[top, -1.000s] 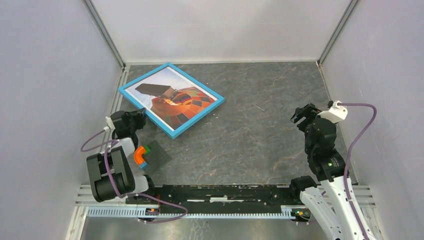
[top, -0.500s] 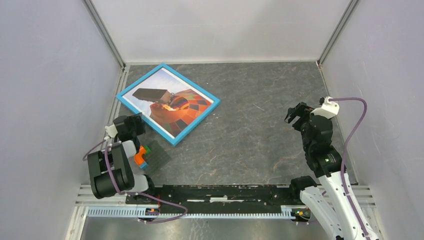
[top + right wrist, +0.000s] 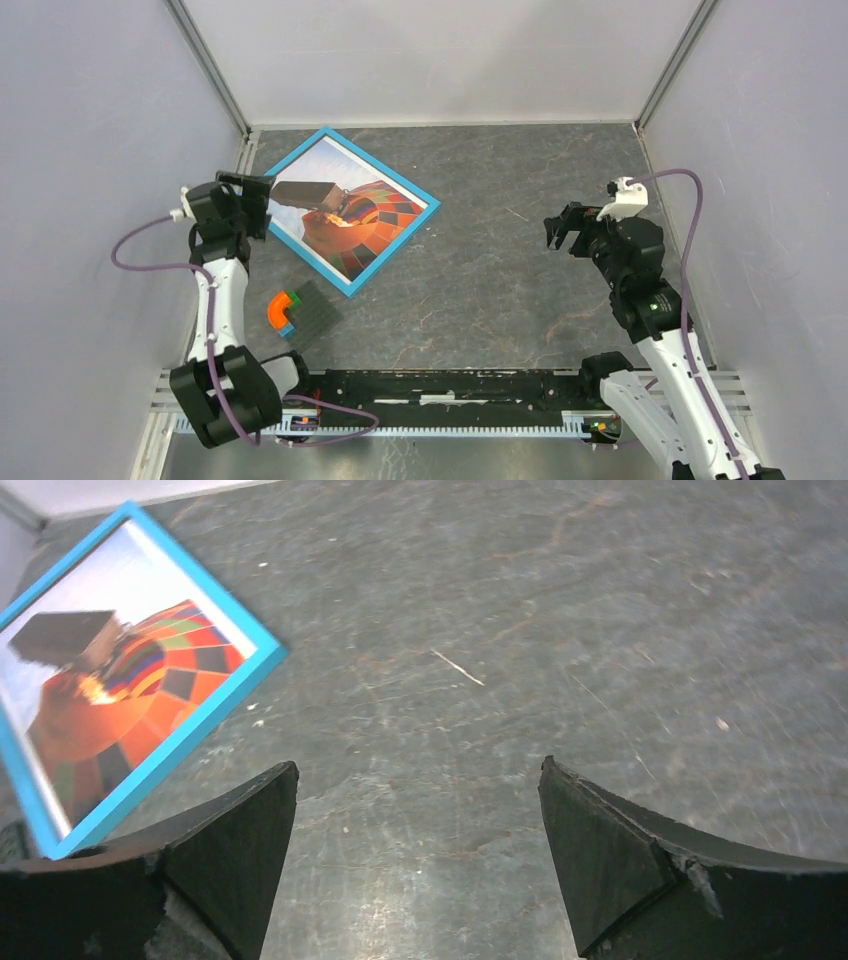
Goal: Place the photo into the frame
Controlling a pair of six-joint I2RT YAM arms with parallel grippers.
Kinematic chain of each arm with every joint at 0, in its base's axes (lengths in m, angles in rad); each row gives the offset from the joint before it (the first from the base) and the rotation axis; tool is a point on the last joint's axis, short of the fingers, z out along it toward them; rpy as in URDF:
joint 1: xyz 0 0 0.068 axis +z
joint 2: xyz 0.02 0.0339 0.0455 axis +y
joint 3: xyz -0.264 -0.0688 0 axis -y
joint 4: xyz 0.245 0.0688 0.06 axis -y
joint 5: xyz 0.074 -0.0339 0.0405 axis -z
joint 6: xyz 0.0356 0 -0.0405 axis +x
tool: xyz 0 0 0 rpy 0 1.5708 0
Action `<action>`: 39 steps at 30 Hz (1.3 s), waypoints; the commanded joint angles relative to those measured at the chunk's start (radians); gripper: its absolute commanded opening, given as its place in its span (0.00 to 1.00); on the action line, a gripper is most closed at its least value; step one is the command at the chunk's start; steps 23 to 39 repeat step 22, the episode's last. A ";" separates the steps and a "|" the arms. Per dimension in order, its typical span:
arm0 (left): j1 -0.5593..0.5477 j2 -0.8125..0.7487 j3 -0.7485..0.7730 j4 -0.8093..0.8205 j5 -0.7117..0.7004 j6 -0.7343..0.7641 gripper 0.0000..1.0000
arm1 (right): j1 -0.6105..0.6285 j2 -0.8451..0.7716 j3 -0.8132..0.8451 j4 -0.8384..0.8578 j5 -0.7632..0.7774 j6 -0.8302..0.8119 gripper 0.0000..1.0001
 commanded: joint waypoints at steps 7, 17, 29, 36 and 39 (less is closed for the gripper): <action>-0.500 -0.193 0.429 -0.135 0.299 0.646 1.00 | 0.003 -0.025 0.161 -0.014 -0.221 -0.176 0.98; -0.692 -0.352 0.595 -0.227 0.314 0.755 1.00 | 0.003 -0.084 0.334 -0.133 -0.076 -0.193 0.98; -0.692 -0.369 0.662 -0.315 0.275 0.799 1.00 | 0.002 -0.087 0.392 -0.167 -0.053 -0.205 0.98; -0.692 -0.369 0.662 -0.315 0.275 0.799 1.00 | 0.002 -0.087 0.392 -0.167 -0.053 -0.205 0.98; -0.692 -0.369 0.662 -0.315 0.275 0.799 1.00 | 0.002 -0.087 0.392 -0.167 -0.053 -0.205 0.98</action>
